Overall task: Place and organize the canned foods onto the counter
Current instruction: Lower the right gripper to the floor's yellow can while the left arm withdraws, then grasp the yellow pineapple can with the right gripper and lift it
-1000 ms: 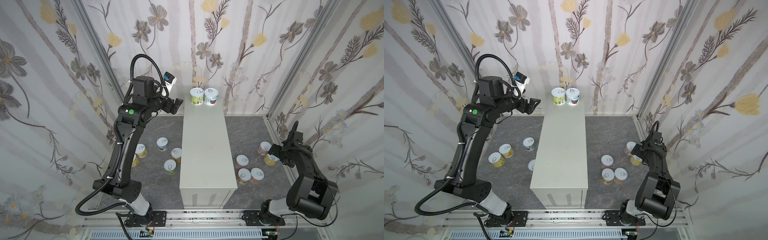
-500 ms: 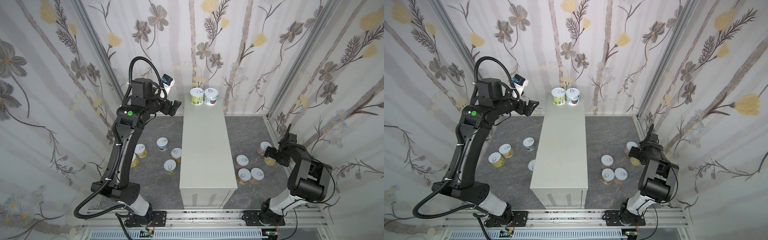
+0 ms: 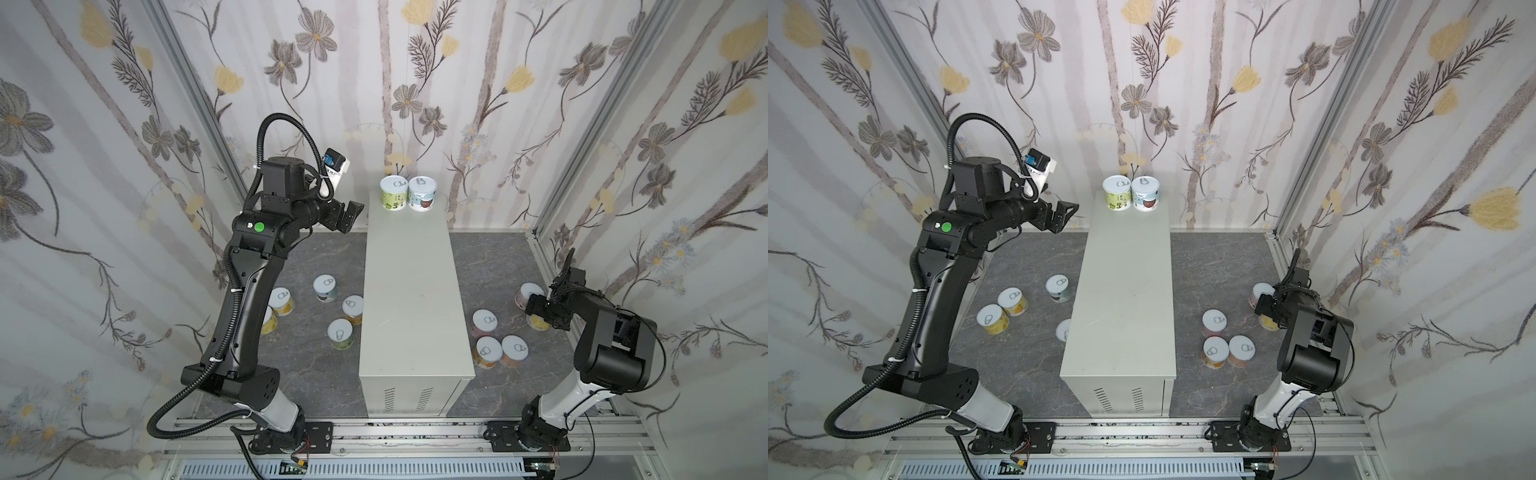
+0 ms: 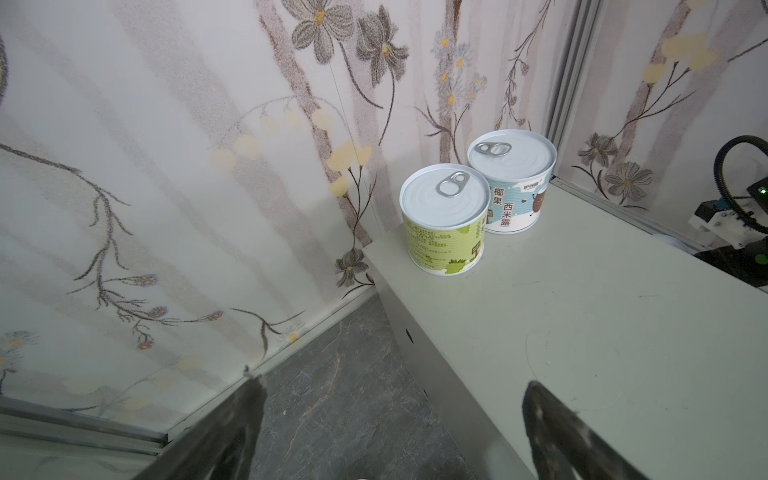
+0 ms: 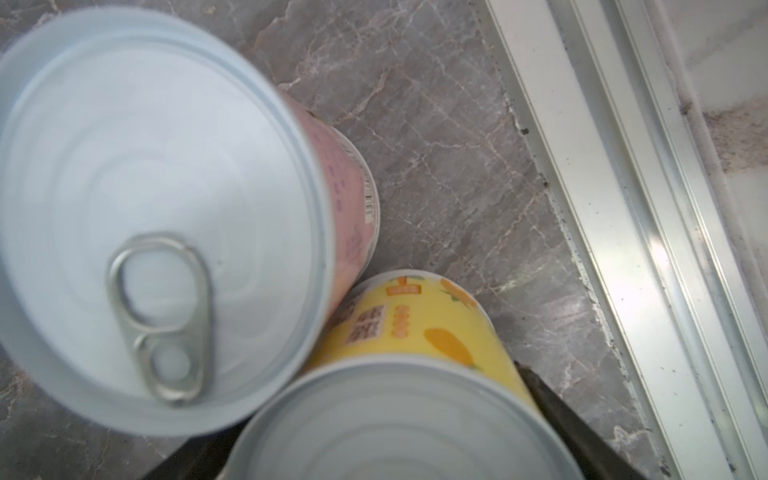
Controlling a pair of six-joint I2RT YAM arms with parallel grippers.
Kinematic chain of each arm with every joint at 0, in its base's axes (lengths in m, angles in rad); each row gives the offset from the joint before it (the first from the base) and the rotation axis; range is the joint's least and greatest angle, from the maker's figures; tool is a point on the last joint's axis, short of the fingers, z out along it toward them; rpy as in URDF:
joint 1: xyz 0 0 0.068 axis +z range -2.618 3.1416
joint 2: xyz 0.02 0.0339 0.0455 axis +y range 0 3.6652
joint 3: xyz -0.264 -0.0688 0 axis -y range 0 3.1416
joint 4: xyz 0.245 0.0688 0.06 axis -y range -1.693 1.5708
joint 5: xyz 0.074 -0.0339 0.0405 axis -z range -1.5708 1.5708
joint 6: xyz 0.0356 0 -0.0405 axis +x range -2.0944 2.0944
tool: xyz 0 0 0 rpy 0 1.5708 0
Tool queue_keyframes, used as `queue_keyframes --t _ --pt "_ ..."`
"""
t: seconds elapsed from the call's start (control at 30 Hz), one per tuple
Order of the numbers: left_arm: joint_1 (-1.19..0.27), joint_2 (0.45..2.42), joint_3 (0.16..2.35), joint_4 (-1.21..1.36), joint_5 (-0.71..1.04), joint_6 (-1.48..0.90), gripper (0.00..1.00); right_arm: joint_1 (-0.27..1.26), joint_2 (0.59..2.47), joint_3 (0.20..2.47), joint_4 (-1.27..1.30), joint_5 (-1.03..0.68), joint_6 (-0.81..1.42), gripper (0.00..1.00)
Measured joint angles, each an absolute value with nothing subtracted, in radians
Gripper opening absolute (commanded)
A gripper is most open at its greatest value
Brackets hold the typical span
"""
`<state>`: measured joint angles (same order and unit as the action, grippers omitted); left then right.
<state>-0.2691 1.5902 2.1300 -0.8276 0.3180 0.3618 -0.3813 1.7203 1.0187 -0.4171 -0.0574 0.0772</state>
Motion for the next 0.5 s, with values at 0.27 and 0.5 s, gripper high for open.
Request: queue_keyframes --t 0.27,0.5 --pt "-0.269 1.591 2.130 -0.838 0.323 0.350 0.96 -0.374 1.719 1.025 -0.416 -0.040 0.070 0.59" --pt "-0.269 1.583 2.128 -0.843 0.322 0.345 0.97 -0.290 1.650 1.035 -0.488 -0.022 0.084 0.43"
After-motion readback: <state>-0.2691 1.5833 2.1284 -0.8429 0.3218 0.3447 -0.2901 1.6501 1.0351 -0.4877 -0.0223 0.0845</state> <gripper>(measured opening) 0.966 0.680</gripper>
